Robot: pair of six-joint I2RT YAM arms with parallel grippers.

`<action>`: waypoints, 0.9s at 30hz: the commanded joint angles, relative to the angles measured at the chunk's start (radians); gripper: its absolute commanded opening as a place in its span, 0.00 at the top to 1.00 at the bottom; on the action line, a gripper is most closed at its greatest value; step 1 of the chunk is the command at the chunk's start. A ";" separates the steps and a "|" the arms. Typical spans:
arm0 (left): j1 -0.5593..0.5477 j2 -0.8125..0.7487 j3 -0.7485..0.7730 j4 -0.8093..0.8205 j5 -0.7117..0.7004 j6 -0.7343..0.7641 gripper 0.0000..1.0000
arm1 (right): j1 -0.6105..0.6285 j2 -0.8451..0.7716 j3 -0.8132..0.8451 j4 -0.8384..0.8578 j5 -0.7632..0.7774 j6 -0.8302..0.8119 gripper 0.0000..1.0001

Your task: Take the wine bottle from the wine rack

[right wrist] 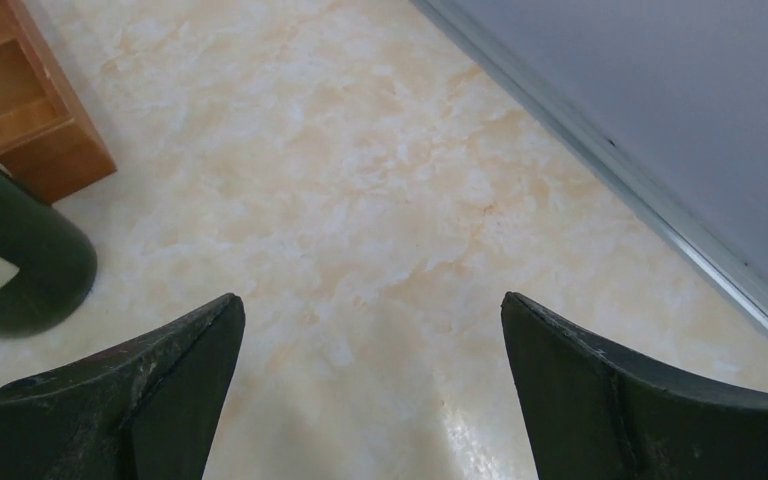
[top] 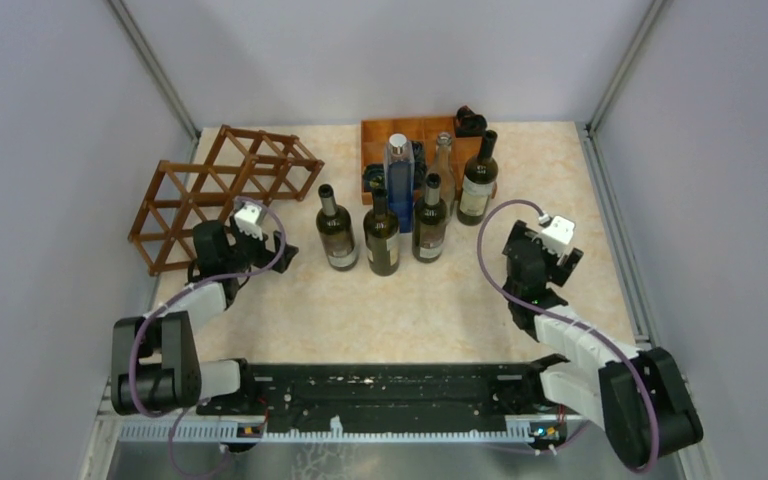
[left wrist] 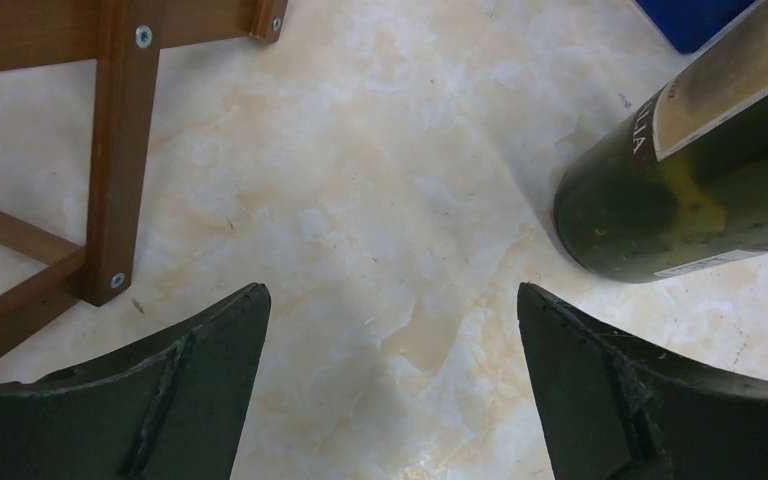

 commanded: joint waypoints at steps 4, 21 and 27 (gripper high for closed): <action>0.007 0.062 -0.085 0.313 0.047 -0.070 0.01 | -0.084 0.089 -0.068 0.414 -0.025 -0.116 0.01; 0.008 0.131 -0.177 0.665 0.020 -0.068 0.01 | -0.175 0.259 -0.141 0.758 -0.235 -0.202 0.01; 0.006 0.261 -0.234 0.941 0.014 -0.109 0.01 | -0.191 0.357 -0.131 0.841 -0.297 -0.226 0.02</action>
